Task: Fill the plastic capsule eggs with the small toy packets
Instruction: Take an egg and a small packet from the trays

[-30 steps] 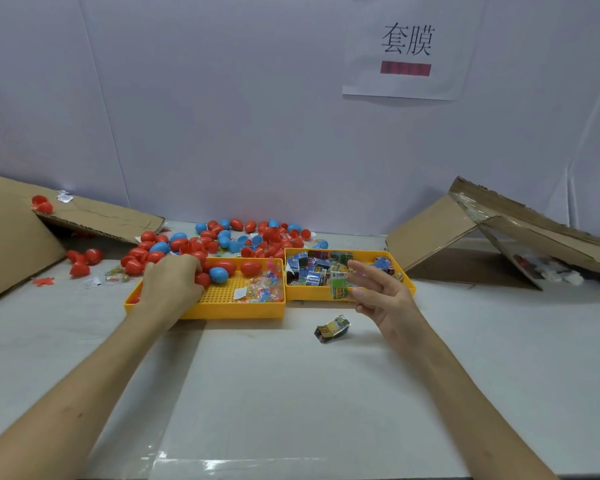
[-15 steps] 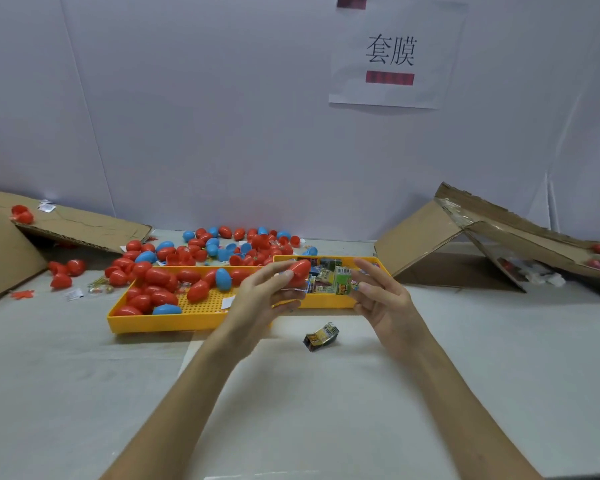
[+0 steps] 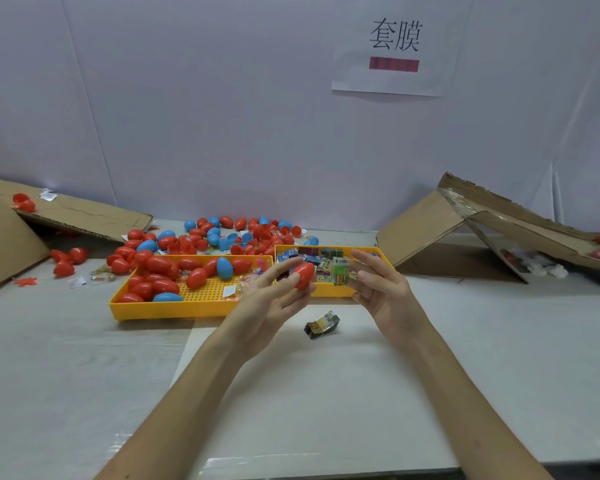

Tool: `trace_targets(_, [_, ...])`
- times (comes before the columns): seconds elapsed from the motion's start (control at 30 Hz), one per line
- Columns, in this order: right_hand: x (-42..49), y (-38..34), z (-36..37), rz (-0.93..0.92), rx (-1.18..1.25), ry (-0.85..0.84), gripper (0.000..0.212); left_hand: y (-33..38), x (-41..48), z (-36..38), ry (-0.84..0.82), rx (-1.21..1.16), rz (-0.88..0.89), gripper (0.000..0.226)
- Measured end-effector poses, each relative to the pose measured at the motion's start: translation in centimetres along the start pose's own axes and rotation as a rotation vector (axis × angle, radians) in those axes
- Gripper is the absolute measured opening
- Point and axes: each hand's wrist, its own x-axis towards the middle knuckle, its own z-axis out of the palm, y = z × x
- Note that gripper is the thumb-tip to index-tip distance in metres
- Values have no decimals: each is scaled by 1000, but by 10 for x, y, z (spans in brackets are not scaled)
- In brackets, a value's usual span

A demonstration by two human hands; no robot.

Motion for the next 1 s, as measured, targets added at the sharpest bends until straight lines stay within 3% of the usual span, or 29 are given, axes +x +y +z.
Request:
trace_targets(0.37, [0,3,-1,-31,-112,-43,35,-10,-2,10,-30,229,37,33])
trace_targets(0.73, [-2,5,3,-45,-232,-75,31,-18,-1,11,52,466,96,26])
trace_targets(1.0, [0,10,4,-113,-315,-94,20,-17,-1,7,35,408,125,24])
